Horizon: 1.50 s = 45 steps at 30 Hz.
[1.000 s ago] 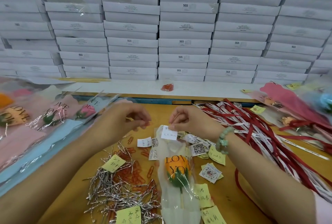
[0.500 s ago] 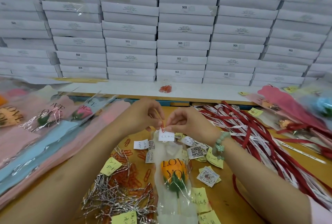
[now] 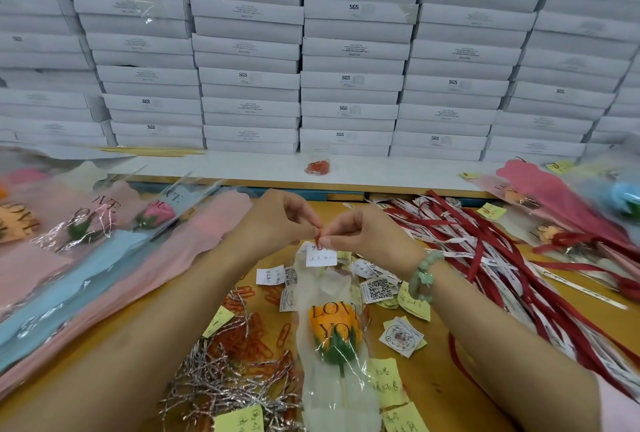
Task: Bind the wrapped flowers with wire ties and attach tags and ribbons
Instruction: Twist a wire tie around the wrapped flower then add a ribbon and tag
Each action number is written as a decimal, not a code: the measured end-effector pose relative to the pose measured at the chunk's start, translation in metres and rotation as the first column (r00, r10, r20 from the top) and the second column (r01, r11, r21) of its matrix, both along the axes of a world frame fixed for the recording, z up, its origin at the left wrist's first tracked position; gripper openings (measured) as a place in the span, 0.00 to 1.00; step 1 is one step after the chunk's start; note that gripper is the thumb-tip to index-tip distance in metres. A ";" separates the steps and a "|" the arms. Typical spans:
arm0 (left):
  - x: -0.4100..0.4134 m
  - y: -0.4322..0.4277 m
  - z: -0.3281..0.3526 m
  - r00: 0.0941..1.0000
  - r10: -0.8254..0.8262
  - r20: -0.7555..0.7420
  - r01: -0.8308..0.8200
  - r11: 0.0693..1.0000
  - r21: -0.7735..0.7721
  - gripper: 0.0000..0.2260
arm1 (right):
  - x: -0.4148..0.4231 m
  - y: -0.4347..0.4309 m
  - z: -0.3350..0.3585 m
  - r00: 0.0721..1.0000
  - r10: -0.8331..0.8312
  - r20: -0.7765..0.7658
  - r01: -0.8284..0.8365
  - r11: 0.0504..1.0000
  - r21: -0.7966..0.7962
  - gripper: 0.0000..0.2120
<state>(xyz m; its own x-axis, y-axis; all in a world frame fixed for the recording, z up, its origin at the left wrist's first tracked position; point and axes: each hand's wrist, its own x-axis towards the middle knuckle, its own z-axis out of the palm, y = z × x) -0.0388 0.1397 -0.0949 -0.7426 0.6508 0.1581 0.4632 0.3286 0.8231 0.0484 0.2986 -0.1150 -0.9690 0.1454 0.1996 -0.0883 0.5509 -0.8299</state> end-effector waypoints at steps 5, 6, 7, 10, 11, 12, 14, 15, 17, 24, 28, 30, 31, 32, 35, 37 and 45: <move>-0.004 -0.003 -0.007 0.993 -0.101 0.064 0.111 0.981 -0.162 0.07 | 0.001 0.001 0.000 0.999 -0.012 0.030 0.014 0.998 -0.057 0.05; -0.005 -0.004 -0.008 0.991 -0.111 0.079 0.124 0.974 -0.188 0.08 | 0.001 0.000 0.000 0.999 -0.014 0.032 0.016 0.998 -0.068 0.05; -0.005 -0.005 -0.010 0.990 -0.111 0.084 0.126 0.972 -0.200 0.07 | 0.001 0.000 0.000 0.999 -0.019 0.036 0.021 0.997 -0.077 0.04; -0.005 -0.005 -0.010 0.994 -0.075 0.082 0.090 0.977 -0.194 0.06 | 0.001 0.001 -0.001 0.998 -0.034 0.046 0.039 0.994 -0.098 0.03; -0.004 -0.005 -0.009 0.994 -0.065 0.091 0.080 0.980 -0.181 0.05 | 0.001 0.001 0.000 0.998 -0.038 0.051 0.044 0.993 -0.111 0.04; -0.004 -0.005 -0.008 0.993 -0.058 0.104 0.075 0.984 -0.164 0.05 | 0.001 0.001 0.000 0.997 -0.046 0.055 0.053 0.990 -0.131 0.04; -0.003 -0.006 -0.006 0.990 -0.057 0.126 0.073 0.989 -0.126 0.05 | 0.001 0.002 0.000 0.995 -0.084 0.054 0.092 0.978 -0.186 0.04; -0.002 -0.006 -0.005 0.989 -0.057 0.134 0.072 0.992 -0.109 0.05 | 0.001 0.002 0.001 0.992 -0.113 0.050 0.121 0.970 -0.212 0.03; -0.001 -0.006 -0.005 0.988 -0.050 0.143 0.062 0.995 -0.078 0.05 | 0.001 0.004 0.002 0.984 -0.177 0.028 0.178 0.957 -0.230 0.02; 0.000 -0.004 -0.004 0.986 -0.049 0.158 0.051 0.999 -0.010 0.03 | 0.001 -0.004 -0.002 0.986 -0.165 0.023 0.166 0.975 -0.146 0.06; 0.002 -0.004 -0.004 0.990 0.000 0.140 0.002 1.000 -0.020 0.03 | 0.003 -0.004 -0.001 0.986 -0.165 0.014 0.164 0.964 -0.207 0.07; 0.004 -0.003 -0.003 0.990 0.012 0.140 -0.007 0.999 -0.035 0.03 | 0.004 -0.004 -0.001 0.987 -0.160 0.009 0.158 0.962 -0.223 0.06; 0.005 -0.002 -0.002 0.990 0.019 0.138 -0.013 0.999 -0.043 0.04 | 0.003 -0.004 -0.001 0.987 -0.159 0.009 0.157 0.961 -0.229 0.04; 0.006 -0.002 -0.002 0.991 0.025 0.135 -0.018 0.998 -0.052 0.04 | 0.003 -0.004 -0.001 0.987 -0.158 0.010 0.156 0.960 -0.235 0.03; 0.008 -0.001 -0.001 0.991 0.027 0.135 -0.017 0.997 -0.072 0.04 | 0.002 -0.003 -0.001 0.987 -0.155 0.032 0.158 0.946 -0.285 0.03; 0.008 -0.002 -0.001 0.991 0.031 0.130 -0.020 0.996 -0.083 0.04 | 0.003 -0.002 -0.002 0.987 -0.151 0.046 0.158 0.938 -0.307 0.07; 0.006 -0.003 -0.002 0.989 0.000 0.151 0.009 0.998 -0.061 0.04 | 0.005 -0.001 0.000 0.987 -0.143 -0.076 0.119 0.958 -0.260 0.07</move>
<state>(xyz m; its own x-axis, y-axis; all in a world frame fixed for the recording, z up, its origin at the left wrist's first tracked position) -0.0325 0.1366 -0.0965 -0.7520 0.6591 0.0047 0.3371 0.3784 0.8621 0.0536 0.2979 -0.1148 -0.9170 0.3271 0.2284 -0.1132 0.3356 -0.9352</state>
